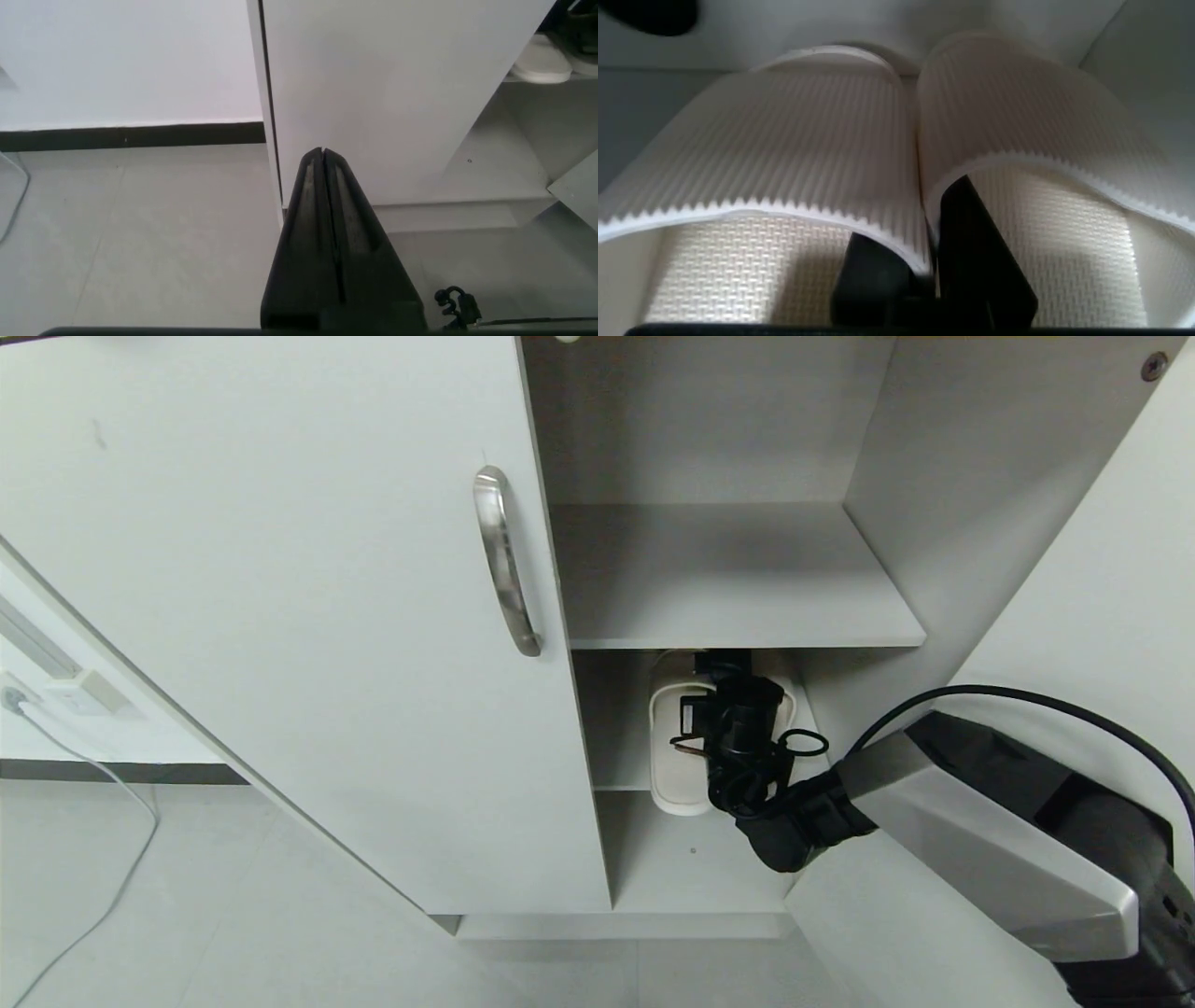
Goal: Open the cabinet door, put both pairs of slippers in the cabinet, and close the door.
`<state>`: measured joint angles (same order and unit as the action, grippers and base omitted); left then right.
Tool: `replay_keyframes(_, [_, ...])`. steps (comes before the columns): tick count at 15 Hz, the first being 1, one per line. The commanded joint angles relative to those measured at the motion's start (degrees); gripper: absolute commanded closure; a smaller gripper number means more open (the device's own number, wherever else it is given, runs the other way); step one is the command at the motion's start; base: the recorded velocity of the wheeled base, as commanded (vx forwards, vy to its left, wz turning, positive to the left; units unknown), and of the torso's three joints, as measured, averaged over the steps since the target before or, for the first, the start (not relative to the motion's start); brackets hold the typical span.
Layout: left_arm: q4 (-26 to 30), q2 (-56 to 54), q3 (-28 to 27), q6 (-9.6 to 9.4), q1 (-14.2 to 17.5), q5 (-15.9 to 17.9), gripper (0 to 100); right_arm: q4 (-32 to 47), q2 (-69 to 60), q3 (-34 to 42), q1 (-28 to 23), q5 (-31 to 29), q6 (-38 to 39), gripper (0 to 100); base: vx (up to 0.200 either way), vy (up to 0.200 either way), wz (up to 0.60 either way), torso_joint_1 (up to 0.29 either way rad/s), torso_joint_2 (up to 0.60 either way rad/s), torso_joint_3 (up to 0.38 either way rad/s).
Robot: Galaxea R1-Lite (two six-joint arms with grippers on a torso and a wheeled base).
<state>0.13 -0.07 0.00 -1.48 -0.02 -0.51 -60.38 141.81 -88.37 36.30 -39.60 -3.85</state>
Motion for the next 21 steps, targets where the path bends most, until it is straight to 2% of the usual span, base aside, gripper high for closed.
replay_keyframes(1, [-0.05,0.07,0.0,-0.02,0.02,-0.02,100,0.7,1.1,-1.72,-0.27,0.04,-0.01,100,0.0,0.0,0.0,0.0,0.0,0.0])
replay_keyframes(7, [0.04,0.07,0.0,-0.02,0.02,-0.02,100,3.16,1.98,-3.39,-0.71,0.04,0.16,100,0.0,0.0,0.0,0.0,0.0,0.0])
replay_keyframes(8, [0.04,0.07,0.0,-0.02,0.02,-0.02,100,3.25,1.98,-3.39,-0.71,0.04,0.16,0,0.0,0.0,0.0,0.0,0.0,0.0])
replay_keyframes(14, [0.04,0.07,0.0,-0.02,0.02,-0.02,100,2.28,0.31,-0.05,-0.27,-0.04,0.34,0,0.0,0.0,0.0,0.0,0.0,0.0])
replay_keyframes(16, [0.04,0.07,0.0,-0.02,0.02,-0.02,100,0.0,-2.59,4.96,0.43,-0.04,0.42,0,0.0,0.0,0.0,0.0,0.0,0.0])
replay_keyframes(19, [0.04,0.07,0.0,-0.02,0.02,-0.02,100,-5.36,-9.27,18.23,2.98,-0.4,0.42,0,0.0,0.0,0.0,0.0,0.0,0.0])
replay_keyframes(21, [0.04,0.07,0.0,-0.02,0.02,-0.02,100,-11.95,-11.82,27.46,4.74,-0.48,0.42,0,0.0,0.0,0.0,0.0,0.0,0.0])
